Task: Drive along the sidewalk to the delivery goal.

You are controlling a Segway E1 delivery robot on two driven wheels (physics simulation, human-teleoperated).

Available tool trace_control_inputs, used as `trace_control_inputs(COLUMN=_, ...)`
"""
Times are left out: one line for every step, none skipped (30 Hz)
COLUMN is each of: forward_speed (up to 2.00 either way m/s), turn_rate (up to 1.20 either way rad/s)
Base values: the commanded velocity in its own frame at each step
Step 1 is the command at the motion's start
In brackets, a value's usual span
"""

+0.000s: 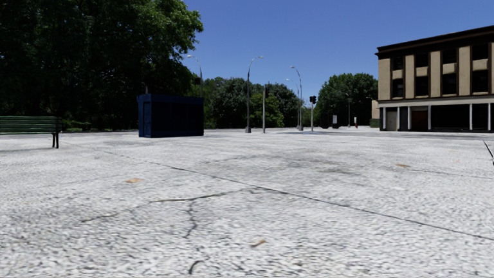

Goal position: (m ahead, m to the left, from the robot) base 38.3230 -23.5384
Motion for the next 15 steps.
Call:
trace_control_inputs(forward_speed=2.00, turn_rate=0.00)
trace_control_inputs(forward_speed=2.00, turn_rate=0.00)
trace_control_inputs(forward_speed=2.00, turn_rate=0.00)
trace_control_inputs(forward_speed=2.00, turn_rate=0.00)
trace_control_inputs(forward_speed=2.00, turn_rate=0.00)
trace_control_inputs(forward_speed=2.00, turn_rate=0.00)
trace_control_inputs(forward_speed=2.00, turn_rate=0.00)
trace_control_inputs(forward_speed=2.00, turn_rate=0.00)
trace_control_inputs(forward_speed=2.00, turn_rate=0.00)
trace_control_inputs(forward_speed=2.00, turn_rate=0.00)
trace_control_inputs(forward_speed=2.00, turn_rate=0.00)
trace_control_inputs(forward_speed=2.00, turn_rate=0.00)
trace_control_inputs(forward_speed=2.00, turn_rate=0.00)
trace_control_inputs(forward_speed=2.00, turn_rate=0.00)
trace_control_inputs(forward_speed=2.00, turn_rate=0.00)
